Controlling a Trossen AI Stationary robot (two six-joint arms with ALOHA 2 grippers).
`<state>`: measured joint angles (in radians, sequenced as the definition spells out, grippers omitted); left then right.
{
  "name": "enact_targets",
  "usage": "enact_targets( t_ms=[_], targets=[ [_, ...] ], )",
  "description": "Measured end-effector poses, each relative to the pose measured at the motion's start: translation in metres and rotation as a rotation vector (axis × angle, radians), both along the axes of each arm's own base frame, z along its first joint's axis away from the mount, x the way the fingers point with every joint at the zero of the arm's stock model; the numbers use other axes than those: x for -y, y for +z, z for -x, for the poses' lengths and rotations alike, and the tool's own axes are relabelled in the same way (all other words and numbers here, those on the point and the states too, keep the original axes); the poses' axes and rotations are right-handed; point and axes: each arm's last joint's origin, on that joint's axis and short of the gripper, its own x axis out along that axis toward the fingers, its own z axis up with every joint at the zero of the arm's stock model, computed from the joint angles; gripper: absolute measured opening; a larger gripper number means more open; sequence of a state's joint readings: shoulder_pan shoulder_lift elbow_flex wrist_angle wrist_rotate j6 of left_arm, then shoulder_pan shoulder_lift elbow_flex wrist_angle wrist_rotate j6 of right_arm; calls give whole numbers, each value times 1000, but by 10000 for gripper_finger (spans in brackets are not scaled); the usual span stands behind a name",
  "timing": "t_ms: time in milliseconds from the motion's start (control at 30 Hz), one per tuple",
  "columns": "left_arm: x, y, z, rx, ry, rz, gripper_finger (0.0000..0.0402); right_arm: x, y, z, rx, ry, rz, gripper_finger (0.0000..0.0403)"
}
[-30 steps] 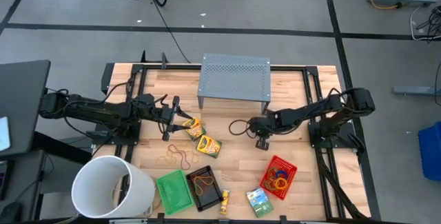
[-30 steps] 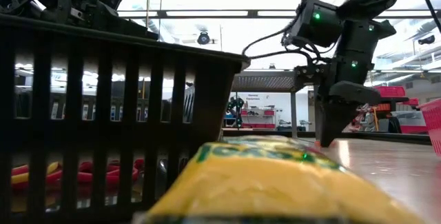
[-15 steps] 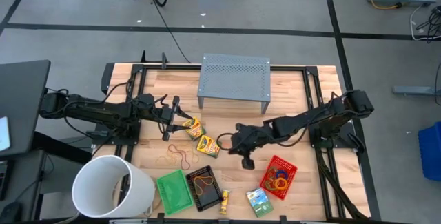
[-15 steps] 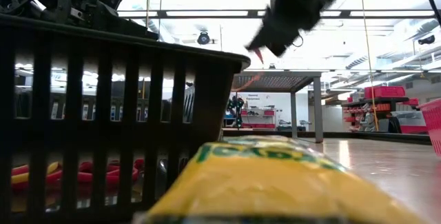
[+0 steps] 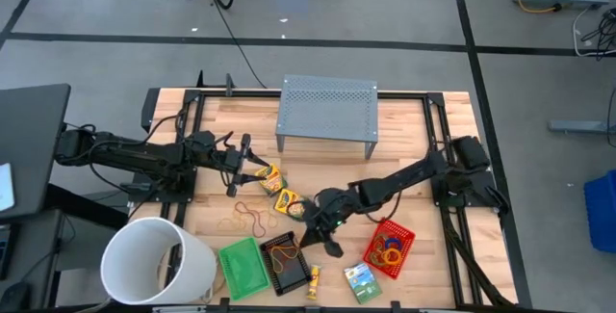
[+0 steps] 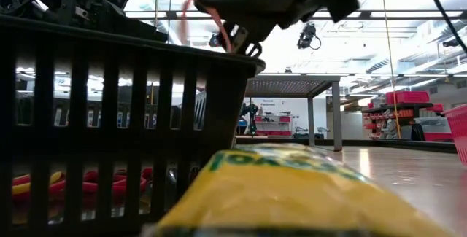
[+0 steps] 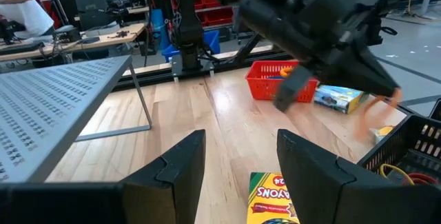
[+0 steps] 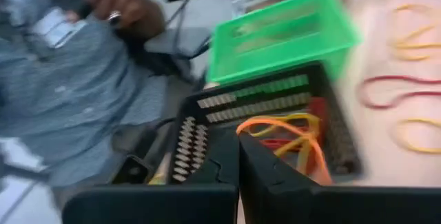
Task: Pick & Place Office Desk Supplies
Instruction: Put the orange rubber band into the black bin, then adjust the black bin
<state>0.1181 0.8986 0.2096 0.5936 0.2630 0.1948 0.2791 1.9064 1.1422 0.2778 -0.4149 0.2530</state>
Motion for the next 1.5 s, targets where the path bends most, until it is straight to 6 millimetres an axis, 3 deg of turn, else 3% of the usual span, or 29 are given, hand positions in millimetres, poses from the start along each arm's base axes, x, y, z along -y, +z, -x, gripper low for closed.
enact_targets(
  t_ms=[200,467,600,800,1067,1267,1500],
  targets=[
    [0,0,0,1,0,3,185,-21,-10,-26,-44,111,-58,0],
    [0,-1,0,-9,1,13,185,-22,-30,-30,-189,77,-24,9],
    [0,-1,0,-13,0,16,185,-23,-30,-30,-160,61,26,42],
    [0,-1,0,-19,1,24,185,-21,-30,-30,-148,35,53,121],
    [0,-2,0,-26,6,62,185,-20,-2,-22,-78,-53,172,201],
    [-1,-2,0,-33,53,64,185,-16,21,-5,-152,-162,261,205],
    [-1,-2,0,-34,61,74,185,-18,10,0,-326,-270,170,187]
  ],
)
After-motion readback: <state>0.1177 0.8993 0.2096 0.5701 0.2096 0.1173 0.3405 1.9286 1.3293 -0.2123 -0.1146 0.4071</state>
